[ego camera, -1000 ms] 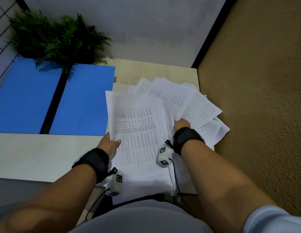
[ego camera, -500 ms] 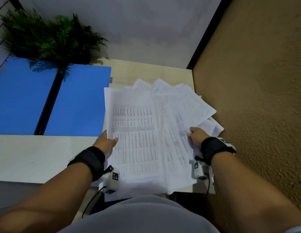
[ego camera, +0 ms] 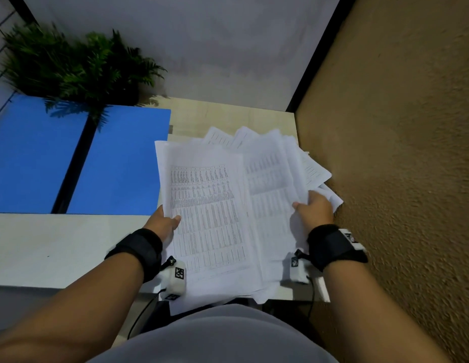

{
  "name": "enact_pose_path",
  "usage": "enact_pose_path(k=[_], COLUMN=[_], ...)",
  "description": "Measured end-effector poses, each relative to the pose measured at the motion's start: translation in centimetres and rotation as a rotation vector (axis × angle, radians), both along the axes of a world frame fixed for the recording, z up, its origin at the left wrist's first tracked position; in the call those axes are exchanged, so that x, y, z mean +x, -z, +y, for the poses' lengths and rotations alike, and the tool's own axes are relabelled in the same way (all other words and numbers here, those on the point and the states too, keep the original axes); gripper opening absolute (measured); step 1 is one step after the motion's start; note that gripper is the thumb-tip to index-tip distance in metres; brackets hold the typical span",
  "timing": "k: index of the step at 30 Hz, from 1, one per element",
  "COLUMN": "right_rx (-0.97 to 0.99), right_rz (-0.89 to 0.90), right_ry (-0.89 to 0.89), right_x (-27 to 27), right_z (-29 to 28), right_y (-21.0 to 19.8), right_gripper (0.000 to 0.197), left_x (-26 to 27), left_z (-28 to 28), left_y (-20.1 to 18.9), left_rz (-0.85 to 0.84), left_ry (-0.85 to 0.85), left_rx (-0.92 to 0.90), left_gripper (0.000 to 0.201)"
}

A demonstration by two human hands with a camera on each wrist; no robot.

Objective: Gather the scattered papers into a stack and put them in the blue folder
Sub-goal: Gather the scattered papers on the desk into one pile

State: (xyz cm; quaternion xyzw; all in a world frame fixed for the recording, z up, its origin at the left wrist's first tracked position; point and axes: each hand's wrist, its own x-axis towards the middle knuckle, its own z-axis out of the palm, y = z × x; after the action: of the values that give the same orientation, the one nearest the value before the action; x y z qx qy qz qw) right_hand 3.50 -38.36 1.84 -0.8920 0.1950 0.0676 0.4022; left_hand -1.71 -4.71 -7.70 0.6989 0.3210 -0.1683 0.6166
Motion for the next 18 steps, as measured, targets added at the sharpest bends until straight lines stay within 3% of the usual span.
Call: enact_pose_path(k=[4, 7, 9, 12, 16, 18], right_rx=[-0.089, 0.009, -0.037, -0.065, -0.115, -0.127], right_rz=[-0.378, -0.543, -0.484, -0.309, 0.146, 0.293], right_ry=[0.128, 0.127, 0.053, -0.089, -0.19, -0.253], right_x=[1.1, 1.6, 1.9, 1.5, -0.3, -1.5], right_z=[-1.0, -0.3, 1.1, 4.4, 8.3, 9.6], right_y=[-7.0, -10.6, -10.3, -6.5, 2.0, 5.0], right_gripper=[0.009, 0.015, 0.014, 0.01, 0.019, 0.015], left_x=[-0.1, 0.0, -0.1, -0.1, 0.4, 0.1], left_z=[-0.3, -0.8, -1.2, -1.4, -1.5, -1.9], left_y=[-0.4, -0.7, -1.0, -1.5, -1.8, -1.9], left_rz=[0.023, 0.037, 0.057, 0.083, 0.156, 0.22], left_ry=[0.018, 0.029, 0.018, 0.02, -0.004, -0.044], left_rx=[0.008, 0.053, 0.082, 0.096, 0.106, -0.011], left_gripper=[0.044, 0.044, 0.045, 0.057, 0.078, 0.086])
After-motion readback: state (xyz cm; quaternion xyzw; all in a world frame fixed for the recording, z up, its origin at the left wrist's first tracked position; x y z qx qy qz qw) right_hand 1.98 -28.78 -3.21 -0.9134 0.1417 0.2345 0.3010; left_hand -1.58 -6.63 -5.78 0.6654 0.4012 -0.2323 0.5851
